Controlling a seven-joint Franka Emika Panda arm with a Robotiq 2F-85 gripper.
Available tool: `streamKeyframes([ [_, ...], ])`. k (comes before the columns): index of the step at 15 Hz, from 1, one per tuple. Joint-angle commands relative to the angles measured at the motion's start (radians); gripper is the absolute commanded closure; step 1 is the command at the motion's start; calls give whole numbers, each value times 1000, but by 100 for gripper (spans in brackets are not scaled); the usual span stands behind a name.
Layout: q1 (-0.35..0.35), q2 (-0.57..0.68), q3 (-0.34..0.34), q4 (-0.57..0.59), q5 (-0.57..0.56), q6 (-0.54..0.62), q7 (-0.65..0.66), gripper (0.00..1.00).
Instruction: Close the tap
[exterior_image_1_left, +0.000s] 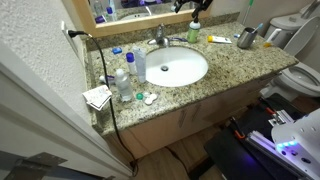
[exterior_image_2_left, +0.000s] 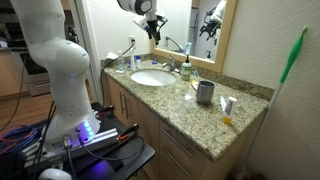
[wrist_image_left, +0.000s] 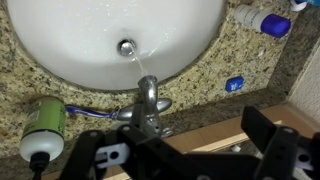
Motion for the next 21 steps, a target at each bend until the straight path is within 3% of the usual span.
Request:
streamKeyframes([
  [1, -27, 40, 12, 32, -31, -30, 22, 0],
  [6, -49, 225, -5, 218, -161, -96, 43, 0],
  [9, -48, 340, -7, 384, -156, -172, 67, 0],
  [10, -47, 257, -4, 257, -149, -109, 41, 0],
  [13, -45, 328, -7, 355, -149, -140, 57, 0],
  [15, -56, 359, -3, 391, -164, -287, -8, 0],
  [17, -63, 404, 7, 449, -141, -342, -62, 0],
  [21, -38, 498, -2, 580, -175, -325, -35, 0],
])
